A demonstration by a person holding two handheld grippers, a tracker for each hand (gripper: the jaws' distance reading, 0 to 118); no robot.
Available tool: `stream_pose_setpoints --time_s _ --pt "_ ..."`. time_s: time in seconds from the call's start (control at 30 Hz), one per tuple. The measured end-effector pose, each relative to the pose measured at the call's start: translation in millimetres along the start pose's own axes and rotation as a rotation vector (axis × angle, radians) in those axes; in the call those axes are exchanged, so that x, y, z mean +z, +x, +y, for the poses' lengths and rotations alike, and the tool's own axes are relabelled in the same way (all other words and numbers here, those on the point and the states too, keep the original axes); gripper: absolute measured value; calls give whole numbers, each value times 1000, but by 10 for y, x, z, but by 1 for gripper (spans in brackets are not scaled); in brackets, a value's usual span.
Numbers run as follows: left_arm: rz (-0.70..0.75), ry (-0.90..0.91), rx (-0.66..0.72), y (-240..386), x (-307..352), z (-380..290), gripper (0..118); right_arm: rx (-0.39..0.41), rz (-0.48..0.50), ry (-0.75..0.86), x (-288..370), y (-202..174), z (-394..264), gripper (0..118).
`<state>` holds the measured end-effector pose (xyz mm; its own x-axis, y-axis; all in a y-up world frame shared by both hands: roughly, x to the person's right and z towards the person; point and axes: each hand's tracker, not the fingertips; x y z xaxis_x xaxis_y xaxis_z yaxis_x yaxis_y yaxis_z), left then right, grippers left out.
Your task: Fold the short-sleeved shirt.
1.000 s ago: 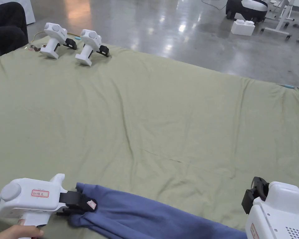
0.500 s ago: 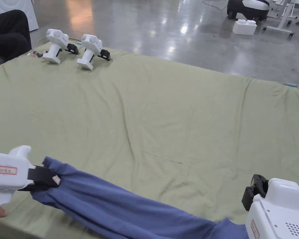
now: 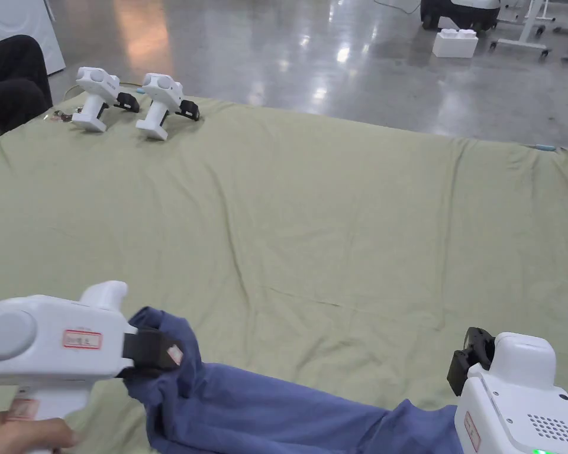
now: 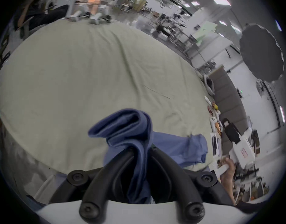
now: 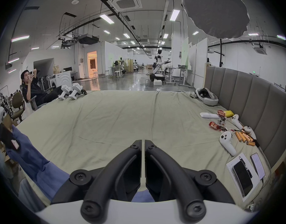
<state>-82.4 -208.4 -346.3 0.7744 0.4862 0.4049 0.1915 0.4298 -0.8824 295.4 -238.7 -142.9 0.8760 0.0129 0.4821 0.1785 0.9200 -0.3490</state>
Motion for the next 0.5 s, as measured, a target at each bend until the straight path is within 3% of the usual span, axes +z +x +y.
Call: stream_pose_setpoints --time_s 0.17,0.43,0.5 --pt "5 -99 -55 372 -627 -115 10 -20 -22 -10 20 135 -29 5" --pt "164 -249 -107 556 -1520 -432 11 -43 -65 -30 86 343 -82 5" --pt "164 -240 -83 513 -1565 -450 28 -51 -75 -36 88 388 -100 5"
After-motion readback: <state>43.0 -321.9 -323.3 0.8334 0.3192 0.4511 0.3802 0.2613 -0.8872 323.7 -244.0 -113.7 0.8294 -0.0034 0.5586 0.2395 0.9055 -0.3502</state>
